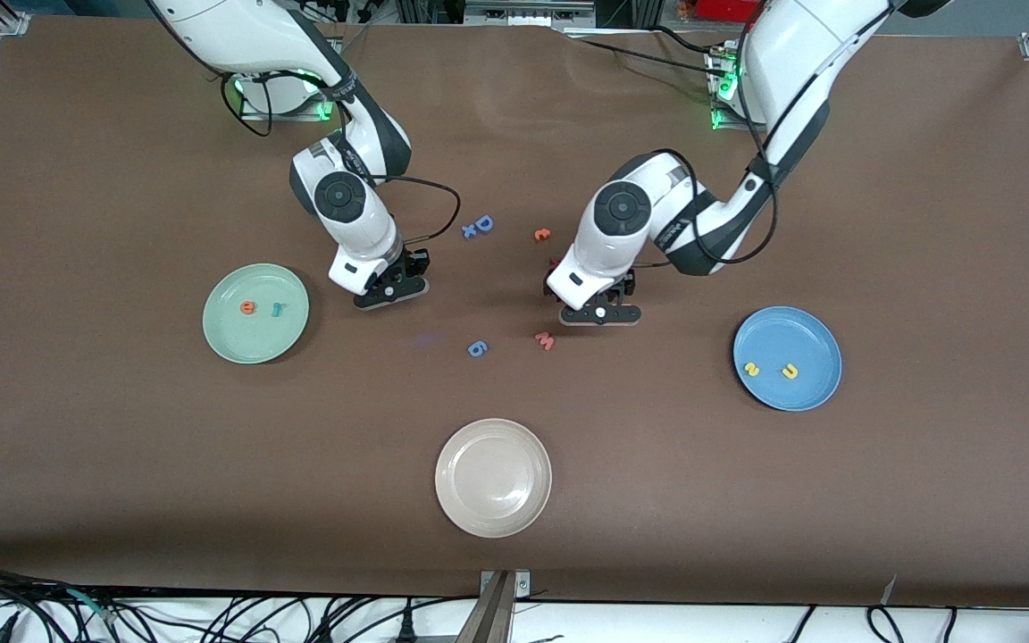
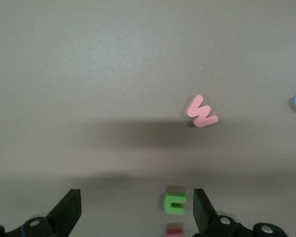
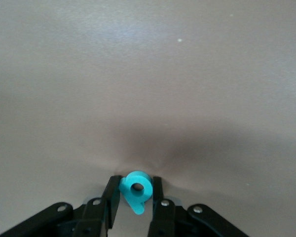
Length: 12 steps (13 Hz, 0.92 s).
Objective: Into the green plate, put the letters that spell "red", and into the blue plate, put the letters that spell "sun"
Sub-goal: 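Grasp another teal letter with the right gripper while the left gripper reaches the c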
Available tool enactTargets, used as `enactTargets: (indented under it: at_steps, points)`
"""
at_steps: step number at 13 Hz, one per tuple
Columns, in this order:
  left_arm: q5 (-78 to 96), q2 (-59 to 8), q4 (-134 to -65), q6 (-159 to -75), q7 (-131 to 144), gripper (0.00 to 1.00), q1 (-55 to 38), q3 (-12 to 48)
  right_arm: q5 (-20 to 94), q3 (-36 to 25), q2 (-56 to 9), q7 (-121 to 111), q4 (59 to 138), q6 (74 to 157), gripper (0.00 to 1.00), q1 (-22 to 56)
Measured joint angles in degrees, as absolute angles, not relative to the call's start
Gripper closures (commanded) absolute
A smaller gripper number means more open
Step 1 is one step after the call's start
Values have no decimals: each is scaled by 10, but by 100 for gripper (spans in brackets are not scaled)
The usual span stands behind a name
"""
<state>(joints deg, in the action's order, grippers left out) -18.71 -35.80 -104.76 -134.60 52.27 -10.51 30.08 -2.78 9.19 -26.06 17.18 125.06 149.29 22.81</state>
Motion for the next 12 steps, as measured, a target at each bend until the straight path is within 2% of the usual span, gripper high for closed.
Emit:
enactTargets:
  at_steps: [2, 6, 7, 8, 9, 10, 12]
  points:
    - [-215, -374, -1048, -1360, 561, 0, -117, 301, -29, 64, -246, 131, 1241, 1452, 96, 228]
    - [-226, -388, -1048, -1366, 583, 1, -128, 301, -29, -29, -195, -2, 1225, 1361, 95, 224]
    - [-226, -390, -1048, -1367, 585, 1, -130, 301, -29, -52, -188, -30, 1225, 1349, 91, 224]
    - [-226, -391, -1048, -1370, 586, 2, -132, 301, -29, -74, -186, -56, 1225, 1340, 69, 223]
    - [-226, -393, -1048, -1371, 587, 2, -135, 301, -29, -92, -186, -75, 1226, 1336, 30, 222]
    - [-226, -396, -1048, -1372, 588, 2, -137, 300, -29, -100, -186, -82, 1228, 1334, 0, 220]
    - [-226, -403, -1048, -1373, 591, 4, -142, 300, -29, -101, -187, -82, 1231, 1331, 0, 221]
